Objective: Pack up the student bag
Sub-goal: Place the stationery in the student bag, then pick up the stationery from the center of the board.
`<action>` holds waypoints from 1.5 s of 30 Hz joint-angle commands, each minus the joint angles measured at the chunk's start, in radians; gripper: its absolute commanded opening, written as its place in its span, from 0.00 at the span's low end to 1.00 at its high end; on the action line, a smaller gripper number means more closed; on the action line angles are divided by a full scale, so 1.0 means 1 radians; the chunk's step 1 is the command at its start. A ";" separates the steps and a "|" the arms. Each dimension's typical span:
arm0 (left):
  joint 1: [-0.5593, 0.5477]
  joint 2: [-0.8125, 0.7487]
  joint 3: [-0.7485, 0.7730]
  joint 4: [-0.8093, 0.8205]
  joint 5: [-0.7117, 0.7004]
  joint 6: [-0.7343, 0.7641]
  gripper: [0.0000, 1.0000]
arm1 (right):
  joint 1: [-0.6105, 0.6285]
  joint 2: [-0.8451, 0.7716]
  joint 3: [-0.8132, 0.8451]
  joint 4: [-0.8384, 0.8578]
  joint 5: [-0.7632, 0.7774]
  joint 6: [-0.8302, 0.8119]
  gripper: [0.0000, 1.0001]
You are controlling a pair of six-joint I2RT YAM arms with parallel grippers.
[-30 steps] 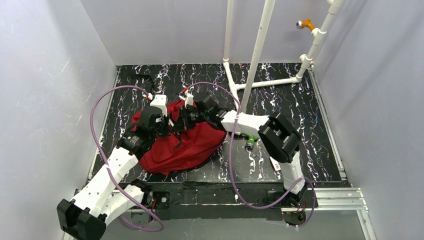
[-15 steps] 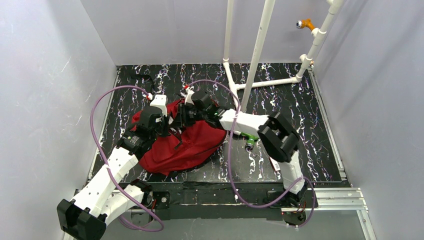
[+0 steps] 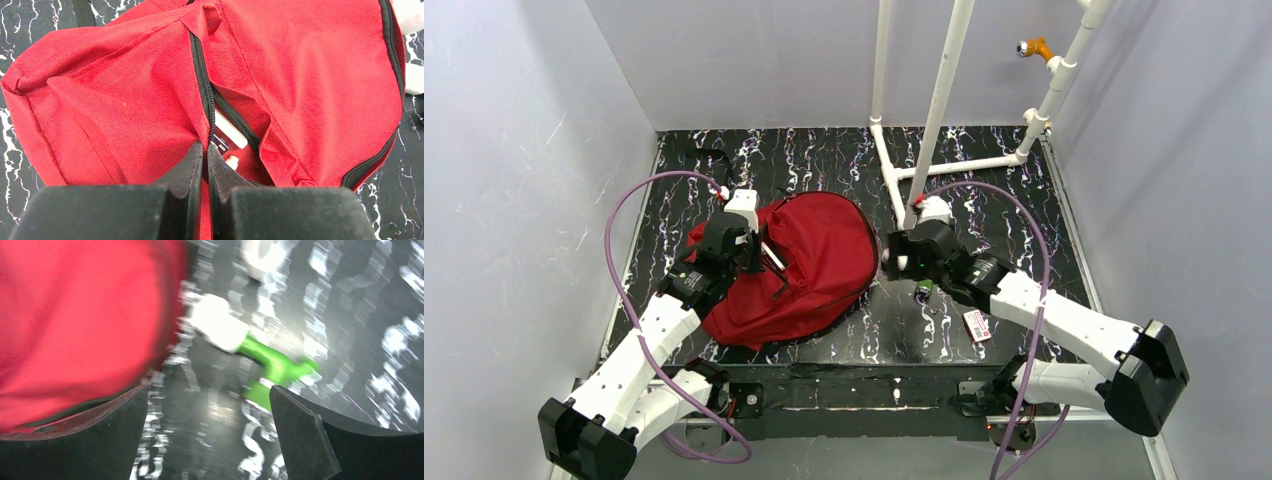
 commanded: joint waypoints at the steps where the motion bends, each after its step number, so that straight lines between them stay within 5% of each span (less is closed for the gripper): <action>1: 0.004 -0.008 0.021 0.013 -0.002 -0.003 0.00 | -0.124 -0.094 -0.093 -0.325 0.216 0.243 0.98; 7: 0.005 -0.014 0.023 0.013 -0.003 -0.003 0.00 | -0.285 -0.208 -0.157 -0.539 0.170 0.384 0.98; 17: 0.005 -0.033 0.020 0.009 -0.009 -0.005 0.00 | -0.634 -0.199 -0.323 -0.394 -0.140 0.325 0.98; 30: 0.005 -0.016 0.025 0.012 0.002 -0.008 0.00 | -0.626 -0.268 -0.485 -0.306 -0.405 0.343 0.98; 35: 0.005 -0.009 0.025 0.012 0.000 -0.008 0.00 | -0.597 -0.214 -0.453 -0.354 -0.380 0.302 0.89; 43: 0.008 -0.008 0.025 0.011 -0.001 -0.006 0.00 | -0.295 0.013 -0.339 -0.405 -0.113 0.377 0.86; 45: 0.007 -0.014 0.022 0.010 -0.005 -0.006 0.00 | -0.271 0.052 -0.354 -0.372 -0.126 0.381 0.78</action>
